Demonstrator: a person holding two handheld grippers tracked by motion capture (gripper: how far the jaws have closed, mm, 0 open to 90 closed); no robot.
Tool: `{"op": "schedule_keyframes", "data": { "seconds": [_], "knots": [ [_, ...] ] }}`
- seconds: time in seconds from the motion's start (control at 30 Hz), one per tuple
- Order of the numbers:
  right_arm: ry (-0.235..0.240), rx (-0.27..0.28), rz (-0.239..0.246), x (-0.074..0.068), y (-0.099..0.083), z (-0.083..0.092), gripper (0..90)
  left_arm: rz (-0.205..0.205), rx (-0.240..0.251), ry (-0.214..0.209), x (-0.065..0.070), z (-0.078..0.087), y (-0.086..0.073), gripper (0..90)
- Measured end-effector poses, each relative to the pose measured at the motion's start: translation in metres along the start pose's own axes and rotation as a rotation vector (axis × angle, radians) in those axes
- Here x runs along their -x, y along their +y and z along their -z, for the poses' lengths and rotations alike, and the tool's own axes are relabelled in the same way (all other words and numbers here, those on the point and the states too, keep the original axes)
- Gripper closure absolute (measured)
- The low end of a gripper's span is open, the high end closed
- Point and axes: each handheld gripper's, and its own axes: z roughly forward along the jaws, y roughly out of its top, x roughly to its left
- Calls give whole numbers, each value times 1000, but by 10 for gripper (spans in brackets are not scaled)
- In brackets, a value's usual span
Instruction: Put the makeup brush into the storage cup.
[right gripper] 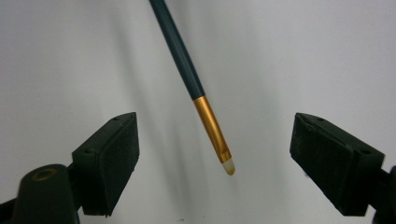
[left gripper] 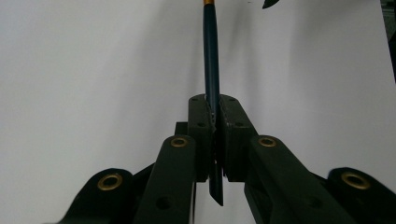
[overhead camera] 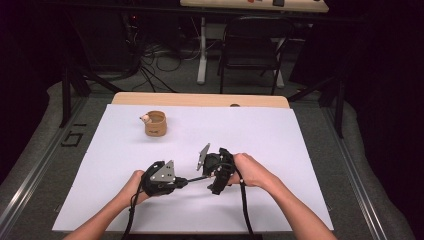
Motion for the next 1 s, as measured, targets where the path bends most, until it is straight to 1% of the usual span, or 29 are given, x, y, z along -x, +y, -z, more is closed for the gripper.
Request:
{"op": "schedule_keyframes", "data": {
  "seconds": [0.07,0.13,0.23,0.27,0.37,0.43,0.53,0.6,0.67,0.7,0.83,0.87,1.0],
  "knots": [
    [0,32,-31,2,-4,0,137,13,8,4,0,0,-2,846],
    [2,54,-70,2,-8,-2,103,22,13,5,0,1,-4,845],
    [5,83,-107,3,-15,-4,56,39,26,9,0,2,-7,845],
    [8,100,-122,3,-17,-5,49,49,37,8,0,2,-8,845],
    [6,137,-155,2,-22,-6,34,59,45,15,0,2,-9,845],
    [6,159,-167,2,-25,-7,28,62,48,18,0,3,-9,845],
    [12,189,-201,1,-29,-8,24,69,55,19,0,5,-10,845],
    [11,209,-207,1,-32,-9,21,77,62,19,0,5,-11,845],
    [13,227,-230,1,-34,-9,18,84,65,21,1,5,-12,845],
    [8,232,-227,1,-35,-10,18,87,68,22,1,5,-12,845],
    [5,251,-265,0,-39,-9,14,101,87,25,1,8,-13,845],
    [2,254,-266,0,-40,-9,14,105,96,27,1,8,-13,845],
    [-2,257,-283,-1,-44,-10,15,115,101,34,2,10,-16,845]
  ]
}}
